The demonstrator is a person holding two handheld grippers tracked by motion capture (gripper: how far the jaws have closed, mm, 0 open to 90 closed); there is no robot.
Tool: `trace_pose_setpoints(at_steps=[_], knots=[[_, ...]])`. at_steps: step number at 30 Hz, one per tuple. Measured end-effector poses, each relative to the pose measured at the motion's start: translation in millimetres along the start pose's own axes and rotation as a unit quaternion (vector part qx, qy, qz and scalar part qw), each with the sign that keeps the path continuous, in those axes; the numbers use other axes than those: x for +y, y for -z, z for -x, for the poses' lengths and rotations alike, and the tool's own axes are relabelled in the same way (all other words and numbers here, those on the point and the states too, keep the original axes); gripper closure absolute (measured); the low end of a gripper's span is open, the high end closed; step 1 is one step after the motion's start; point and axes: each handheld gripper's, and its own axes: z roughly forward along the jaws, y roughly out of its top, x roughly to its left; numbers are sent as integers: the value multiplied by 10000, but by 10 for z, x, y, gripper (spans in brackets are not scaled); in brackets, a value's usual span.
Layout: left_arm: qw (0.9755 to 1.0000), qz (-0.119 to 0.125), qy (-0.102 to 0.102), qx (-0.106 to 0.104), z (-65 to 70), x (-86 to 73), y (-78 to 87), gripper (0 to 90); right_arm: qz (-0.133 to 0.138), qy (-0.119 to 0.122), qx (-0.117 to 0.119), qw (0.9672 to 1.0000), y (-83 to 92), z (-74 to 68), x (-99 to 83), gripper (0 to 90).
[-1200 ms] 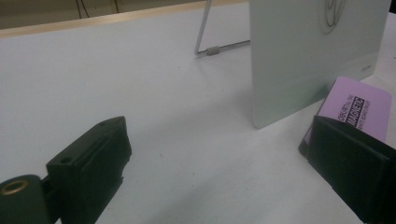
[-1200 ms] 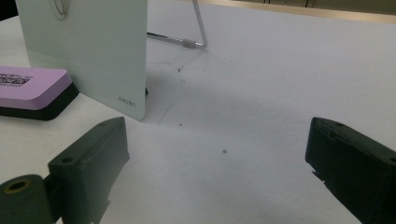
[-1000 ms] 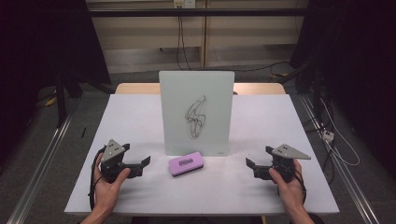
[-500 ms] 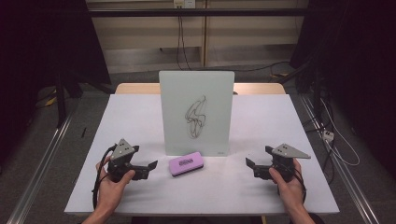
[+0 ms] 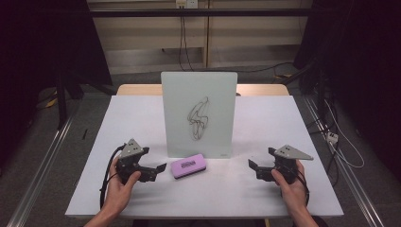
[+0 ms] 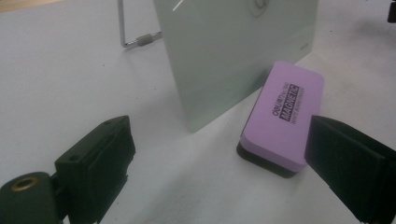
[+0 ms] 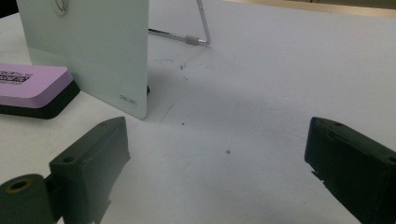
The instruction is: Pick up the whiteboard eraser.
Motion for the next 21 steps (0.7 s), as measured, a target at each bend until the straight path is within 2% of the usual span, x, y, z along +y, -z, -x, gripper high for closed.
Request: trace_pose_setpoints(at_steps=[1,3,7,8,11,12,14,16,17,19,21], knots=[[10000,0,0,0,0,0,0,81,-3,1,-5,10000,-2,-5,1,63],[9998,-134,-74,-136,25,33,-22,80,-9,27,13,10000,-7,-10,2,63],[9992,-315,-125,-208,73,42,-55,75,-30,22,28,10000,-13,-16,4,64],[9985,-421,-231,-257,105,68,-77,75,-25,23,29,10000,-16,-17,4,64],[9981,-410,-312,-331,153,126,-106,75,-33,16,34,10000,-17,-16,2,64],[9974,-433,-436,-369,162,147,-111,75,-33,10,33,10000,-15,-16,2,64],[9970,-468,-476,-391,179,163,-125,72,-25,18,47,10000,-13,-12,2,64],[9950,-586,-551,-586,208,212,-169,68,-24,-3,51,10000,-18,-8,2,64],[9950,-586,-551,-586,208,212,-169,63,-24,-2,48,10000,-21,-9,2,64],[9929,-658,-736,-661,242,268,-238,70,-31,14,50,10000,-25,-8,2,64],[9926,-677,-715,-711,260,291,-286,58,-27,8,63,10000,-22,-13,3,64]])
